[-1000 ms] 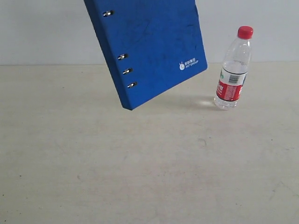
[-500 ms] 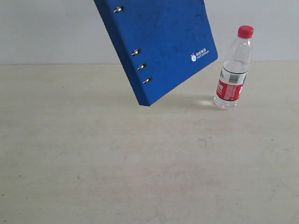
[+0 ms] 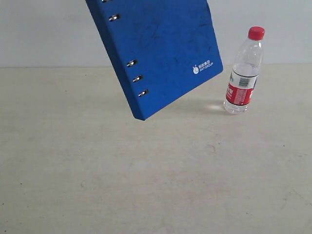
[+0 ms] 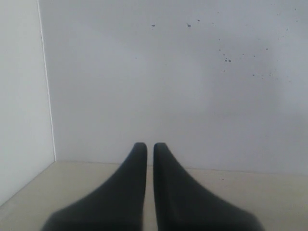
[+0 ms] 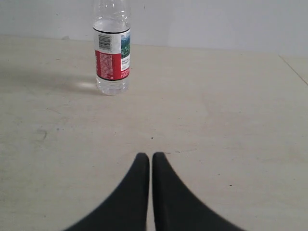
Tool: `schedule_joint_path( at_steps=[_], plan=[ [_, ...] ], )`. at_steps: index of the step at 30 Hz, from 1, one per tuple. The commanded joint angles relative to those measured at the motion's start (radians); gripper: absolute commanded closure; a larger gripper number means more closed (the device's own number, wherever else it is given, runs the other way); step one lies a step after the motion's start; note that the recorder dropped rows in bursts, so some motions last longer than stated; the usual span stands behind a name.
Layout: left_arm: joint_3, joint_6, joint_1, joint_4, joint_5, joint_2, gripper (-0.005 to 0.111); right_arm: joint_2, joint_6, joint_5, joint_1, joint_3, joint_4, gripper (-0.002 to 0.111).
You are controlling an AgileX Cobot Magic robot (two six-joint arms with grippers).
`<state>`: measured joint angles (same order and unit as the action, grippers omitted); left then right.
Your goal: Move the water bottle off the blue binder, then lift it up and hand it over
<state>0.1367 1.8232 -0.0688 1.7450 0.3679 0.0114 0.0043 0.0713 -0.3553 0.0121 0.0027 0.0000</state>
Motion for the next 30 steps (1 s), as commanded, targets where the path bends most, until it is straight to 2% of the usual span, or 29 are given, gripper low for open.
schedule_joint_path(
  at_steps=[1,9,12,14,19,30],
  plan=[
    [-0.004,-0.007,-0.002,-0.001,0.004,-0.008,0.102,-0.004,-0.002,0.000,-0.003,-0.003,-0.008,0.109],
    [-0.004,-0.003,-0.002,-0.001,0.002,-0.008,0.102,-0.004,-0.019,0.001,-0.003,-0.003,-0.011,0.109],
    [-0.004,-0.003,-0.002,-0.001,0.002,-0.008,0.102,-0.004,-0.311,0.012,-0.003,-0.003,-0.092,0.109],
    [-0.004,-0.003,-0.002,-0.001,0.002,-0.008,0.102,-0.004,-0.368,0.026,-0.003,-0.003,-0.155,0.109],
    [-0.004,-0.001,-0.002,-0.001,0.003,-0.008,0.102,-0.004,-0.259,0.026,-0.003,-0.003,-0.170,0.109],
    [-0.004,0.001,-0.002,-0.001,0.002,-0.008,0.102,-0.004,-0.259,-0.012,-0.003,-0.003,-0.164,0.109]
  ],
)
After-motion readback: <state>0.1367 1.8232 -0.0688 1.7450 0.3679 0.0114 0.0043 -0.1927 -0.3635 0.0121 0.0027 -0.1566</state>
